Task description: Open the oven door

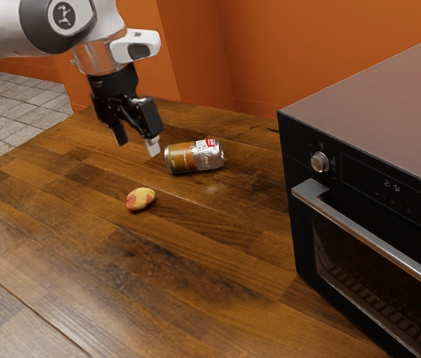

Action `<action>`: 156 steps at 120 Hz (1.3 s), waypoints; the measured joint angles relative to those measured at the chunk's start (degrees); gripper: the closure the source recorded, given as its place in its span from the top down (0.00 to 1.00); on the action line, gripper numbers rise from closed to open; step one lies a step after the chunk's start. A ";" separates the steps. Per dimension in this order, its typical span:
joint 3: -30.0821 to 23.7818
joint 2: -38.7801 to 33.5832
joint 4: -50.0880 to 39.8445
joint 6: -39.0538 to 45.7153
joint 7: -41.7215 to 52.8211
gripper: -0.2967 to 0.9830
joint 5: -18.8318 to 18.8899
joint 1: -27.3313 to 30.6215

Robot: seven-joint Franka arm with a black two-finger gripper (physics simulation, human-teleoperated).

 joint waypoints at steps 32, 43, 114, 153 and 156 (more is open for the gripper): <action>-0.01 -0.38 -0.54 -0.19 -2.71 0.77 1.77 -0.19; -0.02 -0.26 -0.55 -0.22 -3.33 0.77 1.81 -0.13; -27.63 -22.12 -22.87 23.29 47.31 0.77 -1.50 -1.51; -28.75 -24.27 -36.28 42.40 74.39 0.77 -8.36 -3.87; -28.75 -24.02 -36.36 43.22 75.99 0.77 -8.52 -3.90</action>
